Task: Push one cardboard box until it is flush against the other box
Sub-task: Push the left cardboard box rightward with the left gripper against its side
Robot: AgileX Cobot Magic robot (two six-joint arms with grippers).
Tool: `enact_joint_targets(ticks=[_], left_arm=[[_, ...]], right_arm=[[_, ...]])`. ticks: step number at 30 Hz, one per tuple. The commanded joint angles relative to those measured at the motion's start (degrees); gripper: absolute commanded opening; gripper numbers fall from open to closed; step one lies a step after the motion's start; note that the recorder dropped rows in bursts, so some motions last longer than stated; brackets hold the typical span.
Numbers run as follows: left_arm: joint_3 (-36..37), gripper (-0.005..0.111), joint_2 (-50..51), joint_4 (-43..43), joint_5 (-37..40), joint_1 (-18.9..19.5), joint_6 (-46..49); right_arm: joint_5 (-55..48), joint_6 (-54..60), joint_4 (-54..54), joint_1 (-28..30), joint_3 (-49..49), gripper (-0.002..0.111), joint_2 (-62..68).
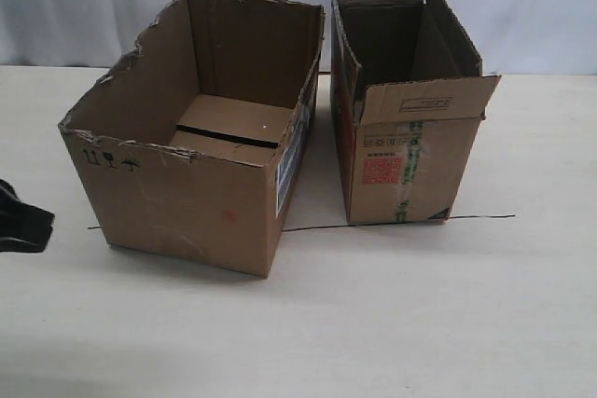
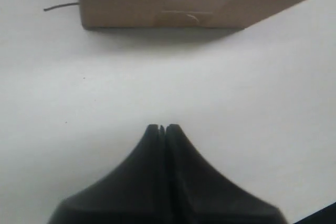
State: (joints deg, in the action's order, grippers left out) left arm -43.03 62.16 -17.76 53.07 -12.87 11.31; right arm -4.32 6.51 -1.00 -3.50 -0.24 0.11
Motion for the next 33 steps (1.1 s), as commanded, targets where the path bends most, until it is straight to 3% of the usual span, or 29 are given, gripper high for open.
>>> enact_joint_targets(ticks=[1, 4, 8, 20, 33], left_arm=[[-0.70, 0.000, 3.08, 5.35, -6.46, -10.78, -9.84], [-1.90, 0.000, 7.03, 5.45, -8.83, -14.37, -11.70], [-4.67, 0.000, 12.05, 5.12, -11.48, -16.27, -12.91], [-11.09, 0.000, 19.67, -2.31, -20.61, -16.54, -12.91], [-11.35, 0.000, 24.36, -10.14, -32.05, -16.54, -12.68]], right_arm=[[-0.18, 0.04, -0.25, 0.00, 0.24, 0.005, -0.11], [-0.18, 0.04, -0.25, 0.00, 0.24, 0.005, -0.11], [-0.18, 0.04, -0.25, 0.00, 0.24, 0.005, -0.11], [-0.18, 0.04, -0.25, 0.00, 0.24, 0.005, -0.11], [-0.18, 0.04, -0.25, 0.00, 0.24, 0.005, -0.11]])
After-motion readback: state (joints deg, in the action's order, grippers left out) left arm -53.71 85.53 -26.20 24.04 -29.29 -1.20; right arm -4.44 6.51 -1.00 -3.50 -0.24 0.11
